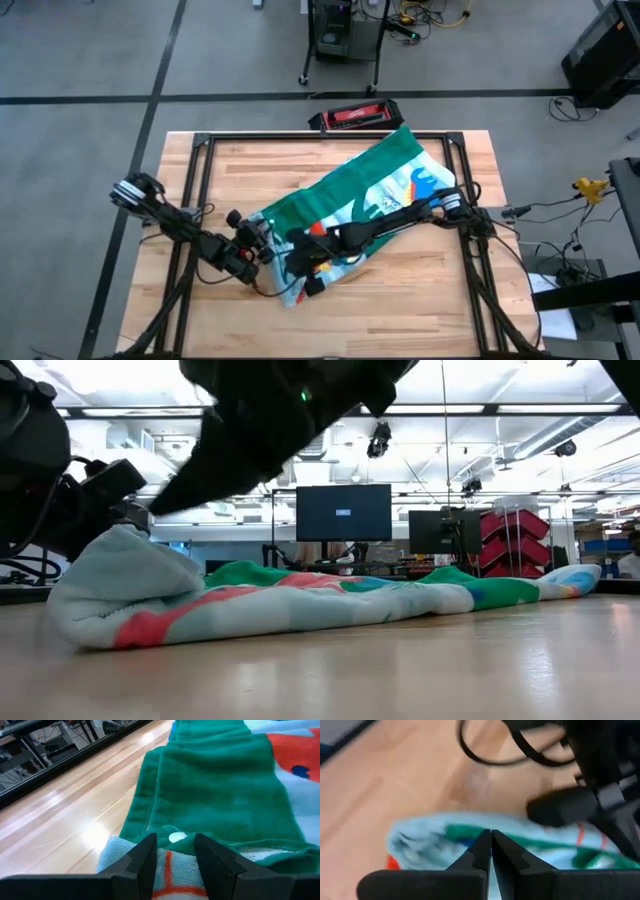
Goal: Roll towel
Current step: Roll the multi-color dinosaur print towel
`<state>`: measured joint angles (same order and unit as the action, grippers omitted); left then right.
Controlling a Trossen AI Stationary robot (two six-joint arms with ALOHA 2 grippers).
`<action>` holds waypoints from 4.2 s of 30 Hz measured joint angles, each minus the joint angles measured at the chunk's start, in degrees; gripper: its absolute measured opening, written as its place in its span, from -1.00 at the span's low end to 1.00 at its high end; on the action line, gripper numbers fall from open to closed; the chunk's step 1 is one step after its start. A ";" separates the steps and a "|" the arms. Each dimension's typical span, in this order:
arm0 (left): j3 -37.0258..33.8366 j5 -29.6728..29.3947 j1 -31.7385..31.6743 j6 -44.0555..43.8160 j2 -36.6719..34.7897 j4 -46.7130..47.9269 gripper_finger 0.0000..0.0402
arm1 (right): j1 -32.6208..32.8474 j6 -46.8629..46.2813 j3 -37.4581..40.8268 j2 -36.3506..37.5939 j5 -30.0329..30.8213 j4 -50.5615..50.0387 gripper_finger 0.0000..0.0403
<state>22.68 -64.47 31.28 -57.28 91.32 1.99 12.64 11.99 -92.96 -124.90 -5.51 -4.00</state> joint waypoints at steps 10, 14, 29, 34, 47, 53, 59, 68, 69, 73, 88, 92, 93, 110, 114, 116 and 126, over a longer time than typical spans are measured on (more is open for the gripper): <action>0.00 0.07 -0.28 -0.52 0.16 -0.69 -0.41 | 1.99 -2.91 -0.14 -3.85 -5.51 7.82 -1.00; 0.00 0.13 -0.28 -0.51 0.16 -0.79 -0.41 | 1.87 -3.80 -0.16 -4.46 -5.49 5.16 -1.00; -0.02 0.91 -0.28 4.41 -3.21 -0.47 -0.41 | 1.95 -11.30 0.67 -7.98 -5.39 0.27 -1.00; -0.02 -0.14 -0.28 10.37 -11.42 3.20 -0.41 | 1.96 -11.56 0.69 -8.48 -5.45 1.01 -1.00; -0.02 11.35 6.41 4.18 -31.90 22.29 -0.41 | 1.97 -11.45 0.82 -8.60 -5.34 0.79 -1.00; -0.02 9.88 7.72 3.07 -25.75 18.17 -0.41 | 1.97 -11.55 0.88 -8.64 -5.23 1.52 -1.00; -0.02 8.54 7.09 -3.56 -15.93 18.45 -0.41 | 2.10 -12.08 0.93 -8.64 -4.97 1.60 -1.00; 0.21 6.54 1.78 -10.15 -5.64 18.21 -0.41 | 2.34 -11.88 0.82 -8.24 -4.40 1.94 -1.00; 0.23 6.74 1.46 -10.45 -4.61 17.59 -0.41 | 2.34 -11.47 0.80 -7.89 -4.36 1.69 -1.00; 0.21 5.33 1.27 -10.96 -0.94 14.51 -0.41 | 2.34 -9.02 0.83 -6.00 -4.44 2.80 -1.00; 0.13 13.73 2.28 -11.15 -7.52 21.75 -0.41 | -6.04 -1.68 0.54 -10.89 -6.17 17.53 -1.00; 0.02 16.21 3.34 -11.26 -11.72 27.28 -0.41 | -7.56 -1.56 0.38 -12.76 -9.70 18.53 -1.00; 0.04 16.66 3.44 -11.49 -12.86 29.01 -0.41 | -7.80 -1.46 0.32 -13.14 -10.19 18.83 -1.00; 5.09 17.64 4.63 -7.27 -20.32 37.78 -0.41 | -6.32 -5.72 0.47 -15.76 -10.98 25.84 -1.00; 9.67 20.15 4.97 -3.88 -20.98 41.83 -0.41 | -5.68 -5.75 0.47 -15.76 -8.94 26.04 -1.00; 11.14 22.13 5.93 -2.45 -21.19 42.86 -0.41 | -5.56 -6.21 0.51 -15.78 -8.38 26.40 -1.00; 9.06 18.90 13.97 -6.75 -17.53 32.48 -0.41 | -4.65 -8.43 0.54 -17.77 -6.08 33.17 -1.00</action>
<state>31.74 -45.57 45.25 -64.03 73.79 34.48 7.99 3.55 -92.42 -142.67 -11.60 29.17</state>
